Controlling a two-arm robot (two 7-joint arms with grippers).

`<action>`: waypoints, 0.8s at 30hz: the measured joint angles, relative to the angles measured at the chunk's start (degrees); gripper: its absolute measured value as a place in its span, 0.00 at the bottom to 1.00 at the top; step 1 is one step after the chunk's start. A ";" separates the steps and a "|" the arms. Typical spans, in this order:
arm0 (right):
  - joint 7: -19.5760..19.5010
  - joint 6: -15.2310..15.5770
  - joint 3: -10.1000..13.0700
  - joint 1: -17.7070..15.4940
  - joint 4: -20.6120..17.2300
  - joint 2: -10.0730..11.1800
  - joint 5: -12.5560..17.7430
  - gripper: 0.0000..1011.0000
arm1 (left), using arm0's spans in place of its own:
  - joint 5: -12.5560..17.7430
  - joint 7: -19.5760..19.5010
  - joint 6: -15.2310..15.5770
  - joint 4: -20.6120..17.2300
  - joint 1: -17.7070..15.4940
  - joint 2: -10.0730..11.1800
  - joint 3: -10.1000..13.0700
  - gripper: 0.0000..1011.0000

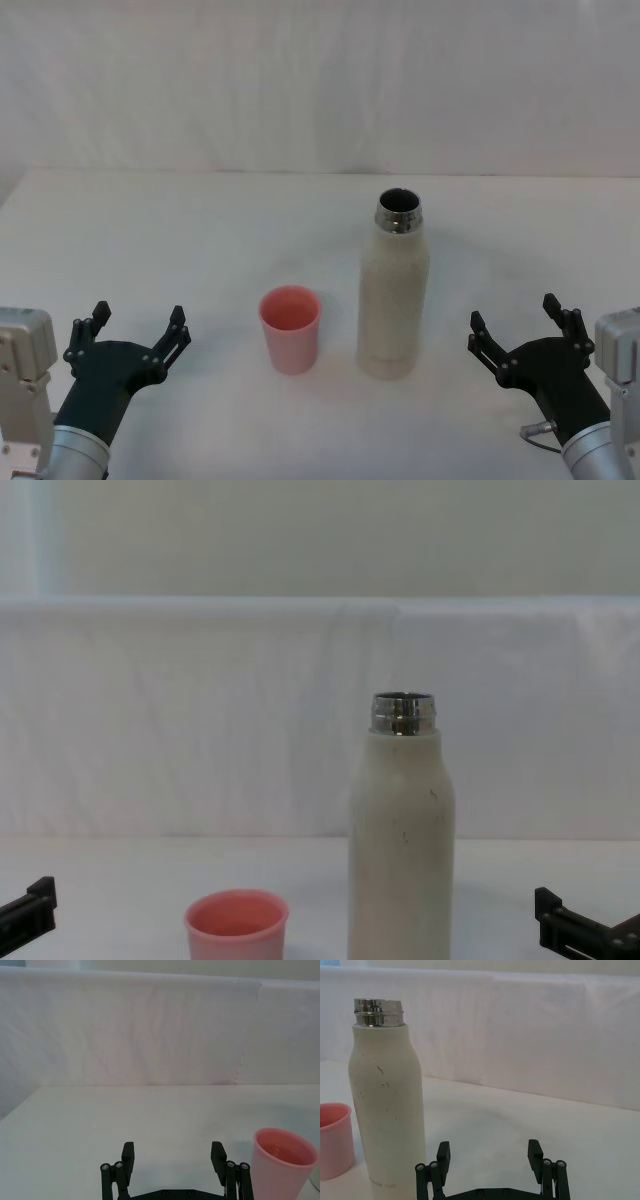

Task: Grasp the thermos with one hand and pour water into the cup lid.

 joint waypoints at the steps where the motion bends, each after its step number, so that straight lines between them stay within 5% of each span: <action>1: 0.00 0.00 0.00 0.00 0.00 0.00 0.00 0.99 | 0.00 0.00 0.00 0.00 0.00 0.00 0.00 0.99; 24: 0.00 0.00 0.00 0.00 0.00 0.00 0.00 0.99 | 0.00 0.00 0.00 0.00 0.00 0.00 0.00 0.99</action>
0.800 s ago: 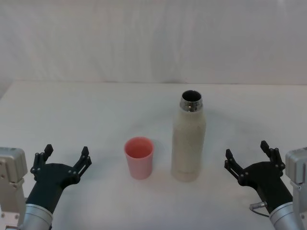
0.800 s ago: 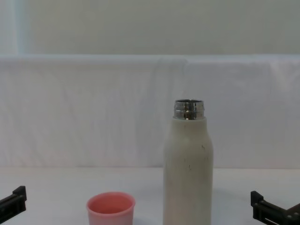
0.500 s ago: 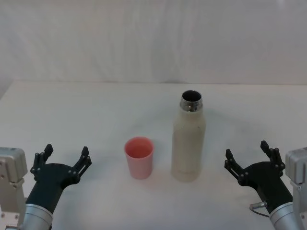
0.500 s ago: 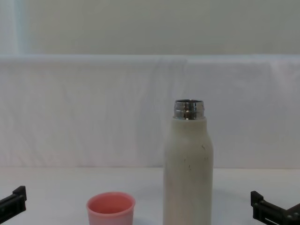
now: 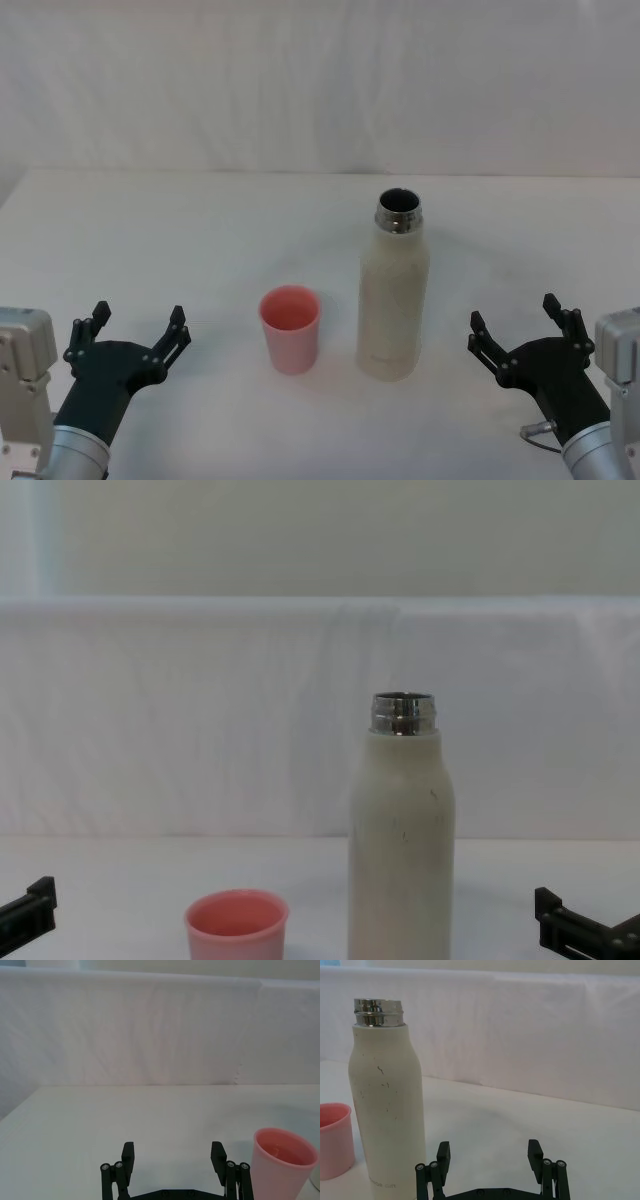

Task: Grasp the thermos with one hand and pour water into the cup lid.

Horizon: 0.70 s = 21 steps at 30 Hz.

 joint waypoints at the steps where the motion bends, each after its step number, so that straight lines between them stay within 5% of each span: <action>1: 0.00 0.00 0.00 0.00 0.00 0.00 0.00 0.99 | 0.00 0.00 0.00 0.00 0.00 0.00 0.00 0.99; 21: 0.76 0.11 0.52 -0.37 -0.58 -0.19 -0.23 0.99 | 0.00 0.00 0.00 0.00 0.00 0.00 0.00 0.99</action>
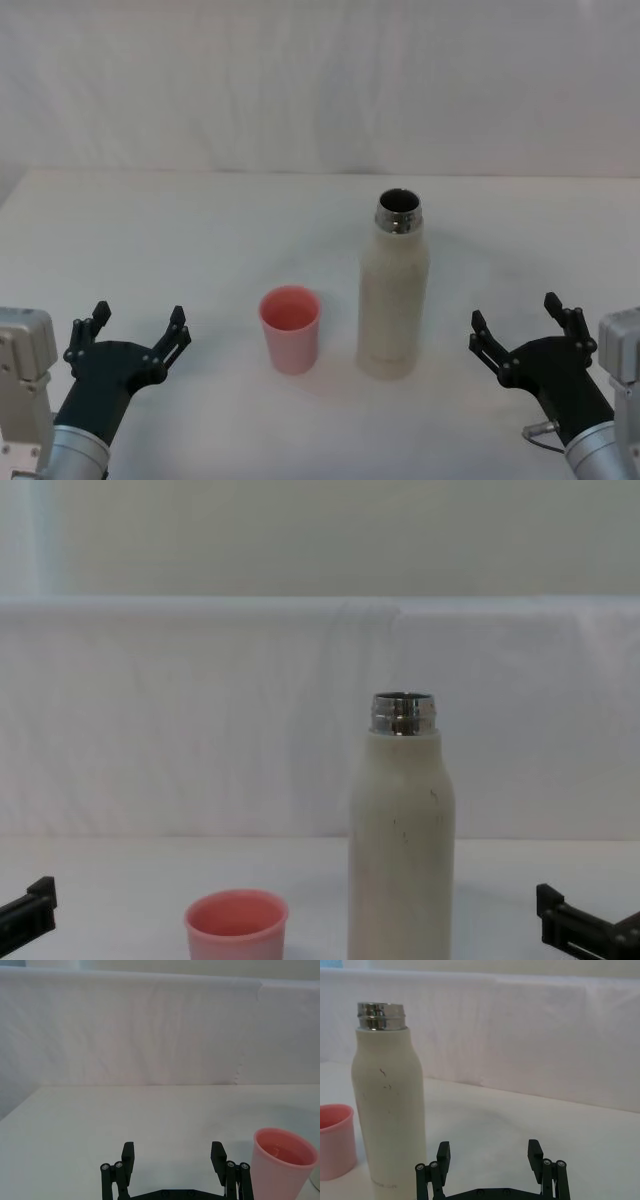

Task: Grasp the thermos with one hand and pour water into the cup lid.

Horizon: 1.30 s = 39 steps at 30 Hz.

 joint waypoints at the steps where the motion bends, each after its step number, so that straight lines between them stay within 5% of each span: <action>1: 0.55 0.12 0.23 -0.25 -0.38 -0.01 -0.02 0.99 | 0.00 0.00 0.00 0.00 0.00 0.00 0.00 0.99; 11: 5.02 1.37 1.91 -1.98 -3.78 0.90 1.39 0.99 | 0.00 0.00 0.00 0.00 0.00 0.00 0.00 0.99; 22: 14.44 5.05 3.60 -1.94 -6.83 4.35 7.10 0.99 | 0.00 0.00 0.00 0.00 0.00 0.00 0.00 0.99; 29: 19.02 7.84 2.44 0.30 -6.54 7.57 10.43 0.99 | 0.00 0.00 0.00 0.00 0.00 0.00 0.00 0.99; 39: 20.31 9.57 -0.14 3.53 -4.74 8.77 12.13 0.99 | 0.00 0.00 0.00 0.00 0.00 0.00 0.00 0.99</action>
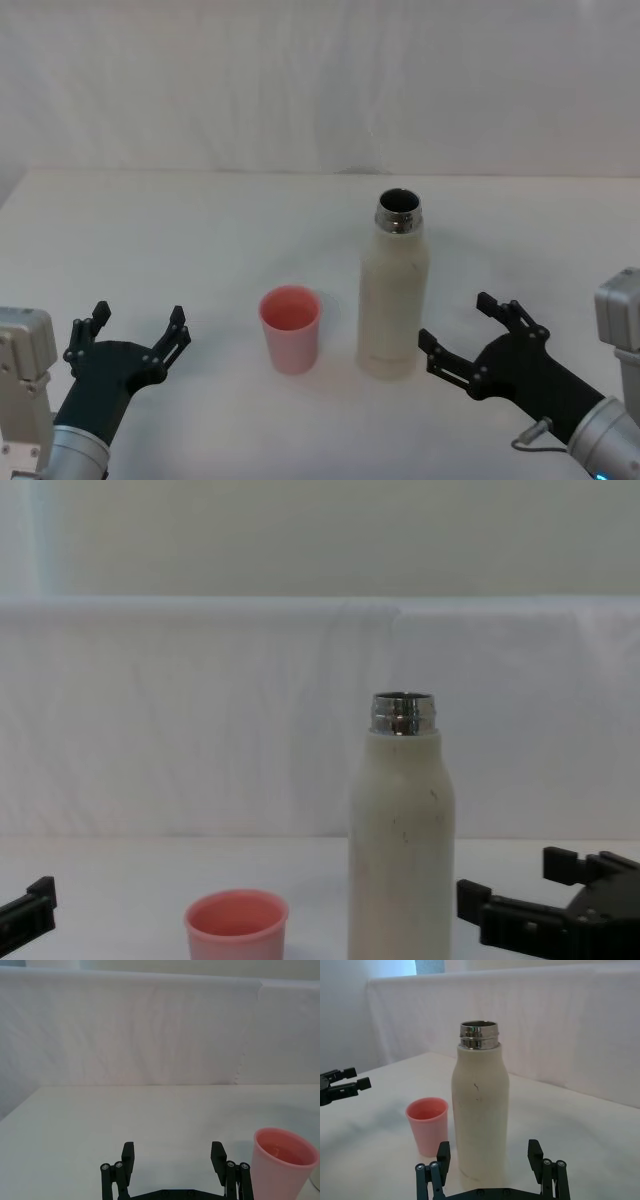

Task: Grasp the thermos with one hand and pour water into the cup lid.

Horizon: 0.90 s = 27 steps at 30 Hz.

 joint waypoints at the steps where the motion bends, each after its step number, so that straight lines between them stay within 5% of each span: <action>1: 0.00 0.09 -0.22 0.26 0.16 0.01 0.11 0.99 | 0.00 0.00 0.00 0.00 0.00 0.00 0.00 0.99; 27: -1.52 1.95 -4.99 7.41 6.05 -1.31 3.60 0.99 | 0.00 0.00 0.00 0.00 0.00 0.00 0.00 0.99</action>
